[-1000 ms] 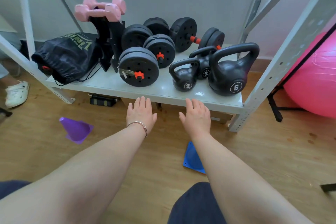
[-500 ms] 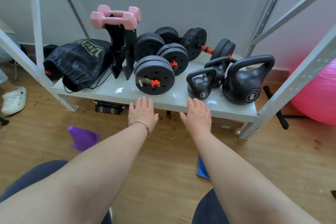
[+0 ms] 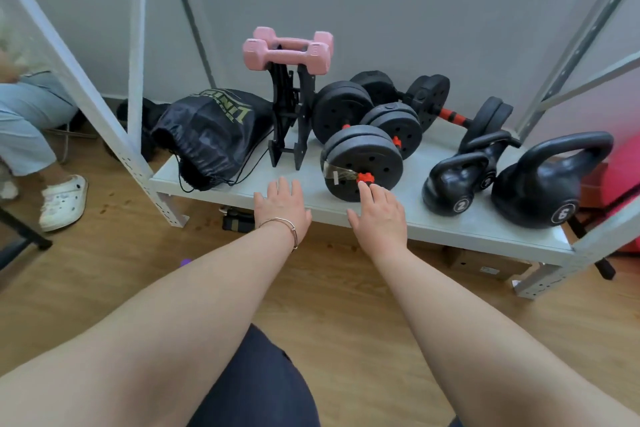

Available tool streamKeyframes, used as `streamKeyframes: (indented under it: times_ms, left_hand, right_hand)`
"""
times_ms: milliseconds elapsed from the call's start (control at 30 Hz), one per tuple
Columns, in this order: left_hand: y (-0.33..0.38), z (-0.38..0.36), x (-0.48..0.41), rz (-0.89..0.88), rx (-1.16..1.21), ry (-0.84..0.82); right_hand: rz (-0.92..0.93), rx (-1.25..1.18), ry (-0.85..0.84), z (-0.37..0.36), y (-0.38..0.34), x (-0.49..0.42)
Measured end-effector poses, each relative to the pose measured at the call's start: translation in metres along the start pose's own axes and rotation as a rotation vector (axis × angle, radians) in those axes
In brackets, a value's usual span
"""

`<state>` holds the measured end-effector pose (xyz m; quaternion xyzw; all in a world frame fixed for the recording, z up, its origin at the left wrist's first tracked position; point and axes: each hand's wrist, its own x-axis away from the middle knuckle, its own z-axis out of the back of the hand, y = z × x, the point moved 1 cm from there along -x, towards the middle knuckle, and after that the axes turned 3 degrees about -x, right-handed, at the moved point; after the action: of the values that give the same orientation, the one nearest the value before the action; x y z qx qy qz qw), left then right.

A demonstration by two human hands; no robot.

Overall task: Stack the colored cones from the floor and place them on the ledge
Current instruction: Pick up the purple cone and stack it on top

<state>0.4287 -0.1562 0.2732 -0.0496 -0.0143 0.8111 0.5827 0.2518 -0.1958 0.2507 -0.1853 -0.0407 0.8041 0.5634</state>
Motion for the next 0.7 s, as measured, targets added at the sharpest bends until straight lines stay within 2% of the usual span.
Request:
streamKeyframes:
  times_ms: [100, 333, 700]
  left_hand:
    - [-0.042, -0.020, -0.002, -0.008, -0.001, -0.020]
    - [-0.150, -0.072, 0.006, 0.145, 0.011, -0.086]
    - [-0.244, -0.133, 0.033, 0.286, 0.035, -0.191]
  right_hand:
    - [0.027, 0.004, -0.017, -0.020, -0.037, -0.015]
    - [0.130, -0.001, -0.075, -0.062, -0.109, -0.033]
    - [0.268, 0.027, -0.248, -0.141, -0.182, -0.036]
